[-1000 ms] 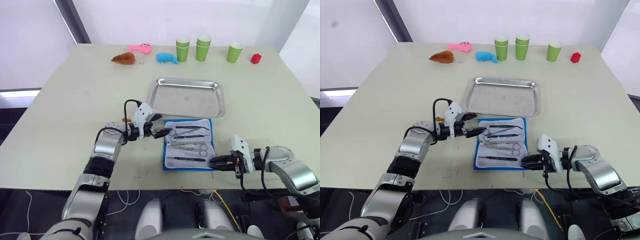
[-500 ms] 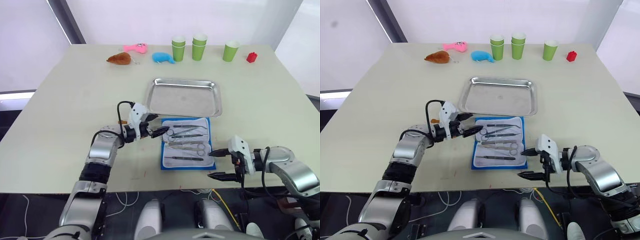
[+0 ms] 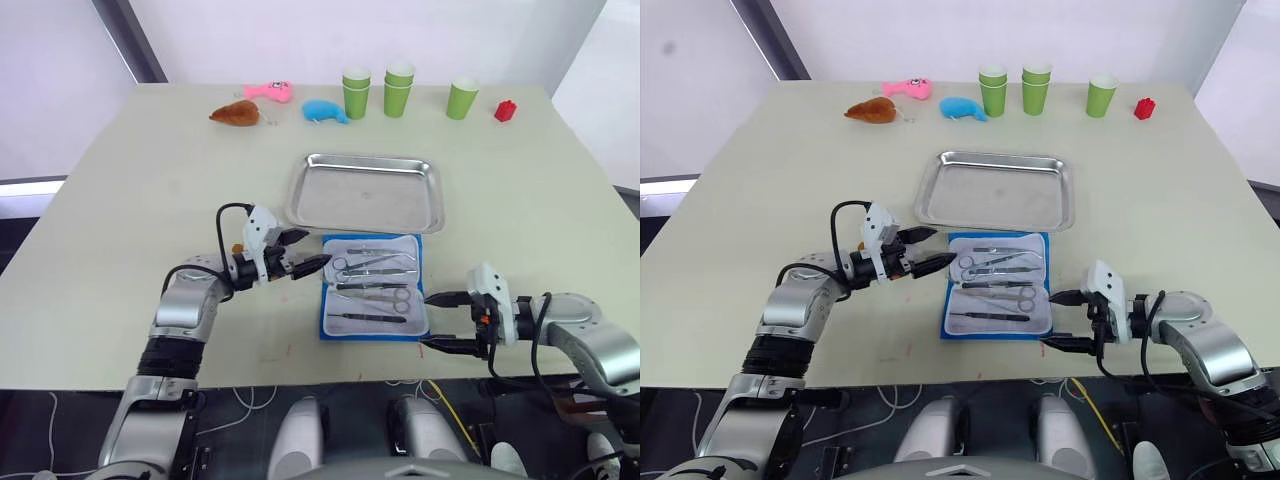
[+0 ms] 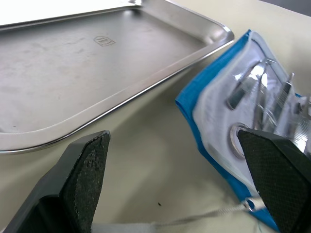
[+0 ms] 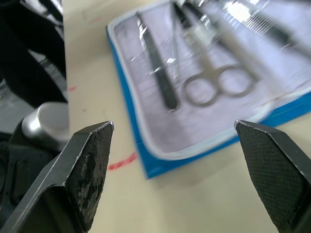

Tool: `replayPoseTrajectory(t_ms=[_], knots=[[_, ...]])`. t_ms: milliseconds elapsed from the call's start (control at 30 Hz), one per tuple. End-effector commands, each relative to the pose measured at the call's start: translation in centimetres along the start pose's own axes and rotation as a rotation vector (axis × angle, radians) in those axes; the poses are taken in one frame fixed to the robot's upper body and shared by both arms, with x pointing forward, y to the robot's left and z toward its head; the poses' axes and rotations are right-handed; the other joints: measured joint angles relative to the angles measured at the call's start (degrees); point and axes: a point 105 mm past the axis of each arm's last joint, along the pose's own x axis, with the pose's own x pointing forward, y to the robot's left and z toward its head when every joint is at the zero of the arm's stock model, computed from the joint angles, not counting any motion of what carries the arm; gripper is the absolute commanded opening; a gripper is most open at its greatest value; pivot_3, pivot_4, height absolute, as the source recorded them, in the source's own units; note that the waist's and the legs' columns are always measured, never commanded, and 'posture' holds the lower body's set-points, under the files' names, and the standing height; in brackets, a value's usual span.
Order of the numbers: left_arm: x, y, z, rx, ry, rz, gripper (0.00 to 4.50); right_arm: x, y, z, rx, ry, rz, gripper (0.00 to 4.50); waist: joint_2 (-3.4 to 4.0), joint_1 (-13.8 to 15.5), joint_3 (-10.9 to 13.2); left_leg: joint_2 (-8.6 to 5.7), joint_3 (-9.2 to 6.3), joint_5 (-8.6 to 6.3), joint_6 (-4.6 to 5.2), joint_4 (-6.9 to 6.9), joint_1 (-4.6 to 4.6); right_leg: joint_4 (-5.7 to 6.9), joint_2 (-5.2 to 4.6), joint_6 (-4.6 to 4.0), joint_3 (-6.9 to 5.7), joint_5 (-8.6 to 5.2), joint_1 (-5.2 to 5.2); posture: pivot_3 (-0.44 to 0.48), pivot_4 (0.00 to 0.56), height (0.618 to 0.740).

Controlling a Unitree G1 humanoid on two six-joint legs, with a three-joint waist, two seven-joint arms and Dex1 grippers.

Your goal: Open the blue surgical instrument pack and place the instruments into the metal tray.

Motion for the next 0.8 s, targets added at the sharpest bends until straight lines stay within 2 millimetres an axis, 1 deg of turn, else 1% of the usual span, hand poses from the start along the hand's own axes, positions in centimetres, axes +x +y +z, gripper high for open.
replayPoseTrajectory(t_ms=[33, 200, 233, 267, 367, 433, 600, 800], knots=[[-0.9, -0.3, 2.1, 0.056, -0.074, -0.026, 4.47, -0.6, -0.1, 2.7, -0.102, -0.090, -0.013, 4.21, -0.01, 0.09, 0.01, 0.00, -0.01, 0.00, 0.00, 0.00, -0.09, 0.00, 0.00, 0.00, 0.00, 0.00, -0.06, 0.000, 0.150, 0.739], [-1.1, -0.7, 3.2, 0.108, -0.117, -0.065, 4.47, -0.2, -0.7, 3.4, -0.149, -0.130, -0.036, 4.21, -0.04, 0.13, 0.10, -0.01, 0.03, 0.00, 0.00, -0.09, -0.14, -0.11, 0.00, 0.01, -0.01, -0.01, -0.09, 0.000, 0.150, 0.739], [-1.1, -0.9, 3.4, 0.121, -0.126, -0.077, 4.47, -0.1, -0.9, 3.4, -0.161, -0.132, -0.038, 4.21, -0.04, 0.12, 0.12, -0.02, 0.05, 0.00, 0.00, -0.10, -0.14, -0.13, 0.00, 0.00, -0.01, -0.01, -0.09, 0.000, 0.150, 0.739], [-1.1, -1.0, 3.6, 0.127, -0.135, -0.090, 4.47, 0.1, -0.9, 3.4, -0.170, -0.136, -0.037, 4.37, -0.04, 0.13, 0.14, -0.02, 0.08, 0.00, 0.00, -0.10, -0.14, -0.12, 0.00, 0.00, -0.02, -0.01, -0.09, 0.000, 0.150, 0.739], [-1.3, -1.6, 4.2, 0.156, -0.156, -0.134, 4.47, 0.7, -1.1, 3.6, -0.190, -0.153, -0.035, 4.37, -0.05, 0.14, 0.16, -0.02, 0.08, 0.00, 0.00, -0.10, -0.14, -0.11, 0.00, 0.00, -0.03, -0.01, -0.09, 0.000, 0.150, 0.739], [-1.5, -2.0, 4.6, 0.176, -0.165, -0.170, 4.47, 1.0, -1.3, 3.3, -0.215, -0.137, -0.035, 4.37, -0.05, 0.13, 0.18, -0.02, 0.08, 0.00, 0.00, -0.10, -0.14, -0.10, 0.00, 0.00, -0.03, -0.01, -0.09, 0.000, 0.150, 0.739], [-2.2, -2.6, 5.0, 0.262, -0.135, -0.253, 4.47, 1.9, -1.7, 2.9, -0.241, -0.138, -0.029, 4.37, -0.04, 0.14, 0.21, -0.02, 0.09, 0.00, 0.00, -0.10, -0.13, -0.09, 0.00, 0.00, -0.03, -0.01, -0.09, 0.000, 0.150, 0.739], [-3.7, -3.4, 5.2, 0.341, -0.071, -0.380, 4.47, 2.7, -2.5, 2.8, -0.263, -0.153, -0.038, 4.37, 0.00, 0.08, 0.25, -0.02, 0.12, 0.00, 0.00, -0.10, -0.11, -0.07, 0.01, 0.00, -0.02, -0.01, -0.10, 0.000, 0.150, 0.739]])
